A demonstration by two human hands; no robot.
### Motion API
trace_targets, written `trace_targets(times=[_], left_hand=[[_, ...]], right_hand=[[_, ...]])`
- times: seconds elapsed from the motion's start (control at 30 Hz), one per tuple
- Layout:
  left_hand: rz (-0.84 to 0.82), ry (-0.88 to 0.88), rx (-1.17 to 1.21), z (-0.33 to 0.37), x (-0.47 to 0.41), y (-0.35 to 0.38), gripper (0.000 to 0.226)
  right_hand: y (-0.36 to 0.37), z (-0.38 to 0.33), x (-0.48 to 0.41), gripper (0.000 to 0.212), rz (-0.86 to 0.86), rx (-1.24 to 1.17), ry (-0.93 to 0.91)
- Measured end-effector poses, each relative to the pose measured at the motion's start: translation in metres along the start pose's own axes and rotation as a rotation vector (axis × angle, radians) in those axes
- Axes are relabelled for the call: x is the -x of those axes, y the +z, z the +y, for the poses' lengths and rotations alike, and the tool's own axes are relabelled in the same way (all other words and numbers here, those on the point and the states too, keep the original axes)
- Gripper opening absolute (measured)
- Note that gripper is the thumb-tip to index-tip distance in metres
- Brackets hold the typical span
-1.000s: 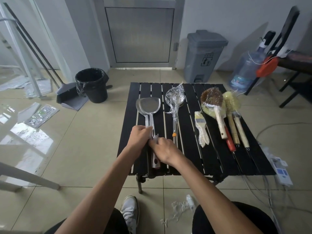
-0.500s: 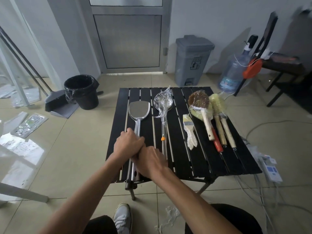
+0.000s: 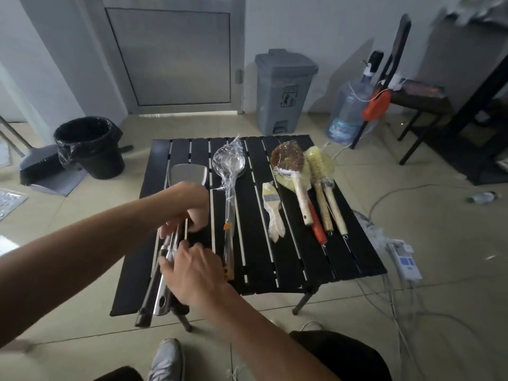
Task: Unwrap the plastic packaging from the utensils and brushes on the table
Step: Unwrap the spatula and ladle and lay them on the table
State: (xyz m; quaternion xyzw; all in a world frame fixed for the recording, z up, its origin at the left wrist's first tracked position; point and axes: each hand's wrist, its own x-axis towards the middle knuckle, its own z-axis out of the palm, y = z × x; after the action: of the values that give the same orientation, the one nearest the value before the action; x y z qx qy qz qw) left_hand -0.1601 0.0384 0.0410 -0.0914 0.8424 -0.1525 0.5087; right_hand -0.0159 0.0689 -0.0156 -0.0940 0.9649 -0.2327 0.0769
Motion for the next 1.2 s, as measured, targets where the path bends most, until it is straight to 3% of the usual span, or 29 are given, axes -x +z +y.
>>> trace_targets(times=[0.17,0.37,0.53,0.67,0.77,0.87,0.93,1.13,1.2], left_hand=[[0.277,0.089,-0.241,0.007,0.006,0.011,0.027],[0.588,0.209,-0.317,0.003,0.018,-0.005,0.035],[0.786,0.525,-0.048,0.025,0.038,-0.035,0.036],[0.884,0.704,0.14,0.059,0.049,-0.045,0.038],[0.843,0.935,0.189,0.082,0.056,-0.044,0.036],[0.564,1.14,0.521,0.102,0.062,-0.041,0.026],[0.457,1.207,0.598,0.12,0.066,-0.043,0.02],[0.588,1.311,0.657,0.18,0.081,-0.048,0.011],[0.617,1.328,0.688,0.198,0.081,-0.048,0.011]], right_hand=[[-0.015,0.013,0.003,0.037,0.061,-0.124,-0.007],[-0.042,0.029,0.003,0.031,0.026,-0.36,0.005],[-0.093,0.068,0.002,0.03,0.098,-0.788,0.136],[-0.124,0.122,-0.002,0.017,0.218,-1.047,0.215],[-0.141,0.16,-0.002,0.022,0.386,-1.202,0.266],[-0.147,0.19,0.0,0.018,0.545,-1.237,0.377],[-0.151,0.206,0.002,0.014,0.609,-1.177,0.446],[-0.172,0.254,0.009,0.007,0.763,-1.129,0.57],[-0.178,0.271,0.014,0.015,0.75,-1.154,0.59]])
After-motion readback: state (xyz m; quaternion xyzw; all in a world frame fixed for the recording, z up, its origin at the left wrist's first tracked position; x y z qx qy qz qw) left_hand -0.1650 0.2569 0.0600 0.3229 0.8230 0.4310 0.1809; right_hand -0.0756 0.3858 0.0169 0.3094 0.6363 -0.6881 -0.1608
